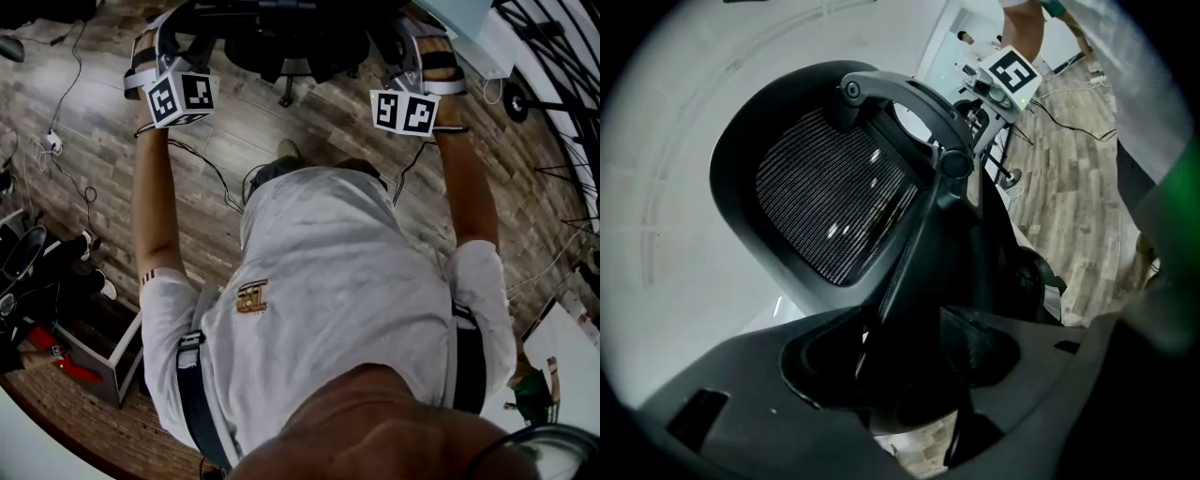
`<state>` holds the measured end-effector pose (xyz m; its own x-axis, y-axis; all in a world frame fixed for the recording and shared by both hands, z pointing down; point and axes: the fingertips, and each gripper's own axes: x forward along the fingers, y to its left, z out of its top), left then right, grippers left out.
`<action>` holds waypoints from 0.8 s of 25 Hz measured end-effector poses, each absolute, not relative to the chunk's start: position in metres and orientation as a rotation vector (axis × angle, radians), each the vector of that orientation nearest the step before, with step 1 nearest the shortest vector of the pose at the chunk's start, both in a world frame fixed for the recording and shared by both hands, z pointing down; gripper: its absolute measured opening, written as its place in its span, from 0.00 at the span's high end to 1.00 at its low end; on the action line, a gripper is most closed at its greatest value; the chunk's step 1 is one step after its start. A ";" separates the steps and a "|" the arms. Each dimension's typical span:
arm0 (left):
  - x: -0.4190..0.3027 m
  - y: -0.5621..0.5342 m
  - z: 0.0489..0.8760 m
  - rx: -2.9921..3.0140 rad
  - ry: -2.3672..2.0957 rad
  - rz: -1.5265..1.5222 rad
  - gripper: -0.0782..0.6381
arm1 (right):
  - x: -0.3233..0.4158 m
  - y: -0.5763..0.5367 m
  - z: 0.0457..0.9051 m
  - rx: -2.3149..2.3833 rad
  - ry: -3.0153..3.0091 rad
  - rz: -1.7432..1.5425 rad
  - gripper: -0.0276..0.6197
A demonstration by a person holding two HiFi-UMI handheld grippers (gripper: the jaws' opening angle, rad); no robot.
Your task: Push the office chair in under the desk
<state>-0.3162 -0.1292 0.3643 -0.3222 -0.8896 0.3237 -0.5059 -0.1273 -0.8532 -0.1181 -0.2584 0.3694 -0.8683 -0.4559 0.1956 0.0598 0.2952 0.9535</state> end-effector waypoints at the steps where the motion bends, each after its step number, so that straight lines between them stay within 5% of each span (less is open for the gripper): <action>1: -0.328 -0.130 0.364 -1.555 1.774 -1.432 0.51 | -0.129 -0.258 0.369 0.362 -2.131 -1.597 0.64; 20: -0.515 -0.190 0.371 -1.643 1.635 -1.385 0.51 | -0.295 -0.278 0.375 0.538 -2.081 -1.503 0.64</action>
<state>-0.5151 -0.1905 0.3708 -0.1986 -0.9208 0.3355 -0.4825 -0.2061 -0.8513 -0.2955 -0.2779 0.3747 -0.7896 -0.5885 0.1738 -0.0201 0.3079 0.9512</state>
